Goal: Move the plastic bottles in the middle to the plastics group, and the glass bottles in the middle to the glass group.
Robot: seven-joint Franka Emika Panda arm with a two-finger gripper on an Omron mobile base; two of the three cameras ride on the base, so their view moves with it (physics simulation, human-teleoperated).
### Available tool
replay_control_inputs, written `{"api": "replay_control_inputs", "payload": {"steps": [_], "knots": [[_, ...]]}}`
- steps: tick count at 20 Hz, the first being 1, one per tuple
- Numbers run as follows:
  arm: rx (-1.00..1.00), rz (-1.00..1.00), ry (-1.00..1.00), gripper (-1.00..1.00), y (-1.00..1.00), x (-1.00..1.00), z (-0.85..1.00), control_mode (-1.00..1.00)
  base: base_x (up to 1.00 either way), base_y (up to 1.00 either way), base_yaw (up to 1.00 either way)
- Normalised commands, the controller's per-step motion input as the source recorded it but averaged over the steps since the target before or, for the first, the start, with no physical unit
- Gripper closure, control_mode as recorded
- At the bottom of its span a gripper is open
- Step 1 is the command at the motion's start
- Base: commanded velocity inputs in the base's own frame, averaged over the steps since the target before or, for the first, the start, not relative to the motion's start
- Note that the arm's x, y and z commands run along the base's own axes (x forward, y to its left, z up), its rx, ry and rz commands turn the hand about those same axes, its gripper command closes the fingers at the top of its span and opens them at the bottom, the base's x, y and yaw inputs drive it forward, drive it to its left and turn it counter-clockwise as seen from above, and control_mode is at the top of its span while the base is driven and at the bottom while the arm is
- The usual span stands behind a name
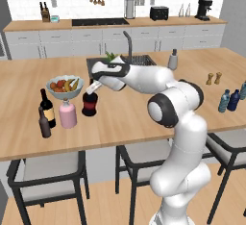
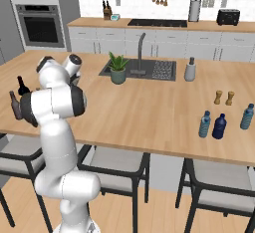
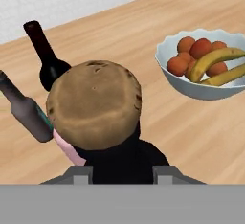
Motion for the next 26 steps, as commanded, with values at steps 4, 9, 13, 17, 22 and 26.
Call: {"api": "replay_control_inputs", "payload": {"steps": [4, 9, 13, 17, 22, 26], "knots": [[0.00, 0.05, -0.11, 1.00, 0.12, 0.08, 0.00, -1.00, 0.00, 0.00, 0.00], [0.00, 0.06, -0.04, 1.00, 0.23, 0.01, -0.02, -1.00, 0.00, 0.00, 0.00], [0.00, 0.05, 0.00, 1.00, 0.14, 0.00, 0.00, -1.00, 0.00, 0.00, 0.00], [-0.02, 0.01, 0.00, 1.00, 0.02, 0.00, -0.02, -1.00, 0.00, 0.00, 0.00], [-0.07, 0.00, 0.00, 1.00, 0.00, 0.02, -0.21, -1.00, 0.00, 0.00, 0.00], [-0.08, 0.00, 0.00, 1.00, 0.03, 0.06, -0.38, -1.00, 0.00, 0.00, 0.00]]}}
